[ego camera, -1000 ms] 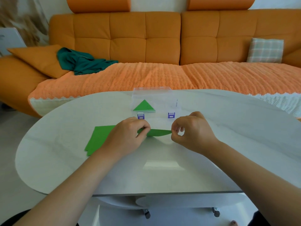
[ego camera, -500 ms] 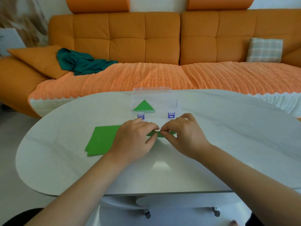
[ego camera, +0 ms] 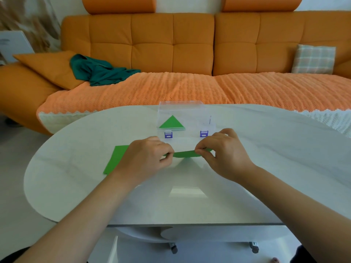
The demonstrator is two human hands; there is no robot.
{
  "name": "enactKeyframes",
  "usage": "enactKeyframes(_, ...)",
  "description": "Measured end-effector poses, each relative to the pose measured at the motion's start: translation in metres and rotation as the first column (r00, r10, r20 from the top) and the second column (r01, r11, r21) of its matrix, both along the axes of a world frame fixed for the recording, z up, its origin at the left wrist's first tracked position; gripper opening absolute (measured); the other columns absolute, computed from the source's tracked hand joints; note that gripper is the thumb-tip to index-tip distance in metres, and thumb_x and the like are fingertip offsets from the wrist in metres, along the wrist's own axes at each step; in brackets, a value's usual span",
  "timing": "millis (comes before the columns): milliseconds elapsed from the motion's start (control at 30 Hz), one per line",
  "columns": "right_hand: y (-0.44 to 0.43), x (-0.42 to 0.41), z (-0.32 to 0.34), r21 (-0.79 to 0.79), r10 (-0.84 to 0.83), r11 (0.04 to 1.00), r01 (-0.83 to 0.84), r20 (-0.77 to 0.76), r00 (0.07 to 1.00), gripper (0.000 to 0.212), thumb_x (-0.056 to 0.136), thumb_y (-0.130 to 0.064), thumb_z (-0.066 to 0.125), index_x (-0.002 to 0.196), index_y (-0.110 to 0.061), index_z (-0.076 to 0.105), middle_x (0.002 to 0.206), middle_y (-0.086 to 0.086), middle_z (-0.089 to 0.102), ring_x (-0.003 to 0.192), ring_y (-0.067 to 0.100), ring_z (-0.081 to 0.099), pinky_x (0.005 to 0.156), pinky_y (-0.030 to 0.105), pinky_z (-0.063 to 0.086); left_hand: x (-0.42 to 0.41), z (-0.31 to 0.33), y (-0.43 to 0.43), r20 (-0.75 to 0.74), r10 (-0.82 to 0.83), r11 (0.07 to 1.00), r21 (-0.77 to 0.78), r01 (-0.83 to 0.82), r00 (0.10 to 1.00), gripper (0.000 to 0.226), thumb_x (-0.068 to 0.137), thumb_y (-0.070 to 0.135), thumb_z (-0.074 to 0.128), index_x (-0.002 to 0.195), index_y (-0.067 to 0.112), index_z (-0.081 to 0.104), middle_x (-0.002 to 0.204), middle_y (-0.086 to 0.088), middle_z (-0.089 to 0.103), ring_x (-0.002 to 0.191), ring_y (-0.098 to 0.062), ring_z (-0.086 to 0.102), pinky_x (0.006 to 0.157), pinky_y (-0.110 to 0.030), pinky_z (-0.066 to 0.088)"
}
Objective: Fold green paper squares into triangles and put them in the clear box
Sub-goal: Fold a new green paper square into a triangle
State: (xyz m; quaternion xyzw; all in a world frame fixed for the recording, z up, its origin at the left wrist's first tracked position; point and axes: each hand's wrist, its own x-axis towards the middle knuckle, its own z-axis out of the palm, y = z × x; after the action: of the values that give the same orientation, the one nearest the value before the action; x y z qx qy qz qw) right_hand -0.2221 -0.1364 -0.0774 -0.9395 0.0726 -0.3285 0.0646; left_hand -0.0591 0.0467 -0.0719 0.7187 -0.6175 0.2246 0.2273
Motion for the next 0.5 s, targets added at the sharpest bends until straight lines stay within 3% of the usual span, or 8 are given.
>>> enactKeyframes(267, -0.003, -0.001, 0.001, -0.036, -0.026, 0.999, 0.026, 0.007, 1.000, 0.012, 0.089, -0.020, 0.066, 0.078, -0.026, 0.070, 0.075, -0.016, 0.069, 0.062, 0.013, 0.058, 0.084, 0.040, 0.043, 0.024, -0.002, 0.019, -0.042, 0.165, 0.986, 0.036, -0.164, 0.985, 0.022, 0.082, 0.026, 0.051, 0.075, 0.023, 0.072, 0.058, 0.004, 0.060, 0.055, -0.018, 0.058, 0.043, -0.029, 0.047)
enactKeyframes(400, 0.004, 0.002, 0.005, -0.057, 0.024, 0.998, -0.026, -0.032, 0.999, 0.012, 0.092, -0.024, 0.062, 0.083, -0.027, 0.069, 0.079, -0.016, 0.069, 0.067, 0.012, 0.059, 0.086, 0.036, 0.040, 0.009, -0.001, 0.013, -0.136, 0.100, 0.995, -0.016, -0.103, 0.986, 0.029, 0.090, 0.033, 0.049, 0.096, 0.021, 0.075, 0.084, 0.004, 0.070, 0.084, -0.014, 0.065, 0.063, -0.030, 0.055)
enactKeyframes(500, 0.012, 0.005, 0.012, -0.039, 0.105, 0.993, -0.108, -0.077, 0.991, 0.017, 0.094, -0.031, 0.054, 0.088, -0.027, 0.069, 0.081, -0.015, 0.067, 0.071, 0.012, 0.058, 0.082, 0.035, 0.040, -0.009, 0.001, 0.006, -0.252, 0.000, 1.000, 0.022, 0.005, 0.968, 0.035, 0.088, 0.045, 0.056, 0.107, 0.023, 0.074, 0.096, 0.011, 0.071, 0.098, -0.008, 0.060, 0.078, -0.027, 0.052)
